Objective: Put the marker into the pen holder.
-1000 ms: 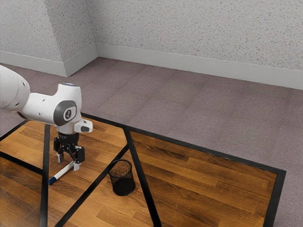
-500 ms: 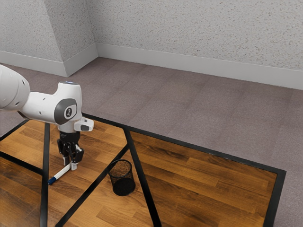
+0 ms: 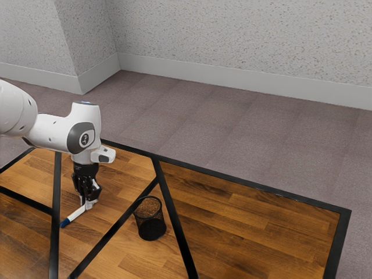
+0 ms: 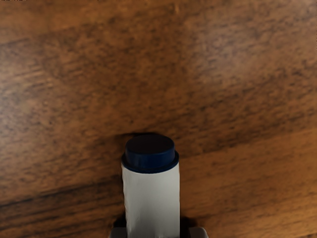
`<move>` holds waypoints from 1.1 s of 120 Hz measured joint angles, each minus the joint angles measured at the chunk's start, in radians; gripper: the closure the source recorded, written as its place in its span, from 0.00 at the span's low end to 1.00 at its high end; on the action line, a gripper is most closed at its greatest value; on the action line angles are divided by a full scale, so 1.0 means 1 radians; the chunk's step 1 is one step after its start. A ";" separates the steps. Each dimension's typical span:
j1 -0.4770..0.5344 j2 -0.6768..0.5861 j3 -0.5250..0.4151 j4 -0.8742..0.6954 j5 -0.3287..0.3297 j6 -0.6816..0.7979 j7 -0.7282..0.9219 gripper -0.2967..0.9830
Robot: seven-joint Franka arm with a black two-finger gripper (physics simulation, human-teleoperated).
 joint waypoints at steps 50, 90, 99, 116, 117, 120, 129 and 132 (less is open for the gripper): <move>-0.007 -0.040 -0.006 -0.003 0.026 0.012 0.003 0.84; -0.007 -0.321 -0.180 -0.072 0.069 0.253 -0.012 0.85; -0.007 -0.381 -0.244 -0.130 0.071 0.373 -0.022 0.85; -0.020 -0.559 -0.352 -0.278 0.071 0.556 -0.058 0.85; -0.017 -0.569 -0.360 -0.288 0.071 0.566 -0.060 0.85; -0.009 -0.595 -0.381 -0.318 0.070 0.596 -0.068 0.85; 0.034 -0.664 -0.455 -0.407 0.066 0.669 -0.095 0.85; 0.040 -0.674 -0.471 -0.423 0.064 0.688 -0.104 0.85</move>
